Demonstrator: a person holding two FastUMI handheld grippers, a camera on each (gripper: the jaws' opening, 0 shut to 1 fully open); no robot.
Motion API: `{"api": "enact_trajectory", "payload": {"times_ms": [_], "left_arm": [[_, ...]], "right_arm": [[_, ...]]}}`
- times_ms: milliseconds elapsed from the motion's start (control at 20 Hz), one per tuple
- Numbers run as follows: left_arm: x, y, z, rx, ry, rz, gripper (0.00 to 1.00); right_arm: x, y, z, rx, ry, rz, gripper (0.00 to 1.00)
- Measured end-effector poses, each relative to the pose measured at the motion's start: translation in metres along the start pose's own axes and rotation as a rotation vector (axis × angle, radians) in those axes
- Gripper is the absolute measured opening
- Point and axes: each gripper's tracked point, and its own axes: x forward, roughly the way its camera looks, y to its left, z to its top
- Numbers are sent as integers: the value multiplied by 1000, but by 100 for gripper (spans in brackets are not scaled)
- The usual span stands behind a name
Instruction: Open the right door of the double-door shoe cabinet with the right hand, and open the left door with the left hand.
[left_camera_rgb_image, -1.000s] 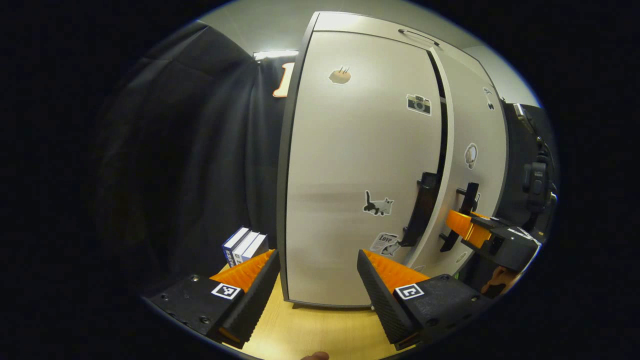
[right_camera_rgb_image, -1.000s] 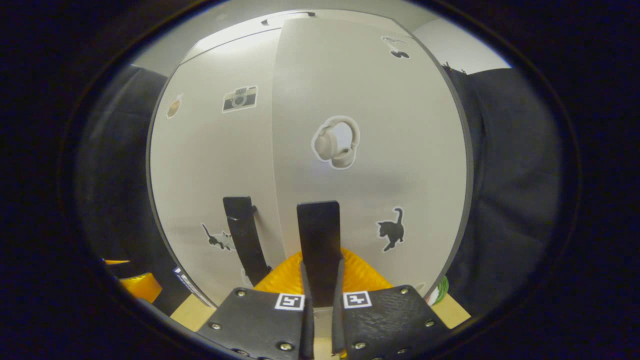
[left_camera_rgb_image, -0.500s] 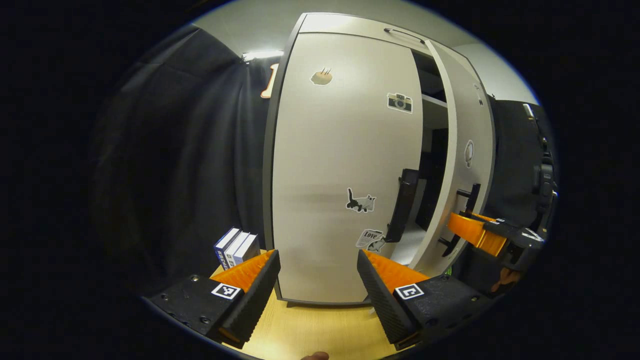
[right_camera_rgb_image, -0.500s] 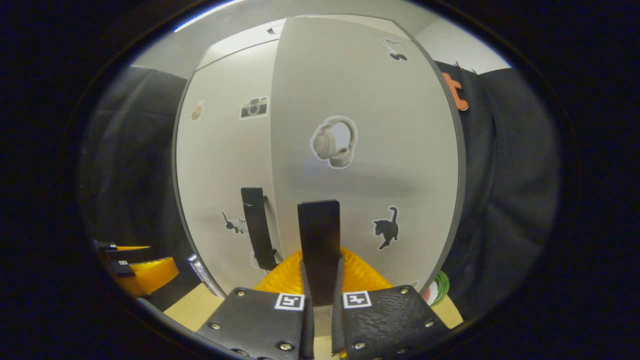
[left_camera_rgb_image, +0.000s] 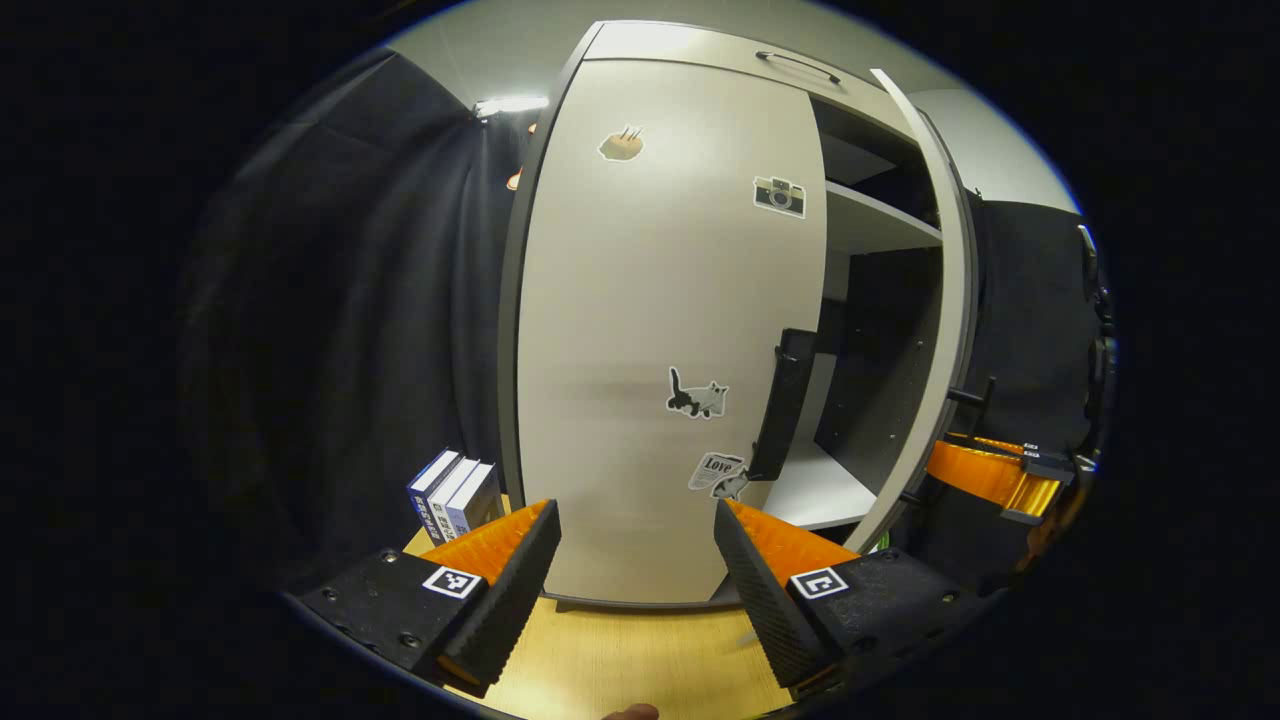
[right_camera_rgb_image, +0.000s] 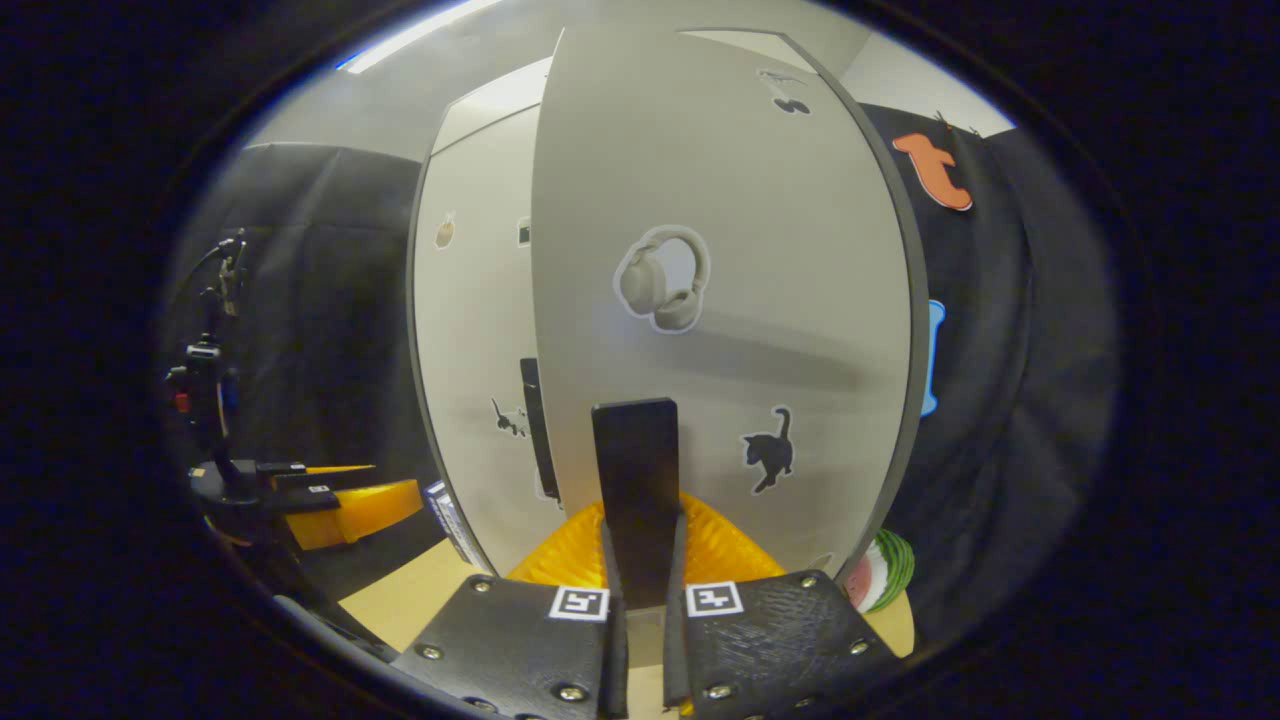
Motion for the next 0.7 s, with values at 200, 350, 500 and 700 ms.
{"api": "enact_trajectory", "payload": {"times_ms": [200, 350, 500, 700], "left_arm": [[4, -5, -5, -5, 13, -11, 96], [7, -12, -3, -4, 13, -25, 96], [9, -19, -3, 2, 12, -38, 96], [13, -27, -6, 11, 16, -53, 96]], "right_arm": [[-19, -5, -3, 0, 4, 62, 14], [-28, -10, -4, 0, 4, 127, 14], [-38, -15, -5, 12, 3, 178, 14], [-46, -24, -5, 20, -1, 211, 14]]}}
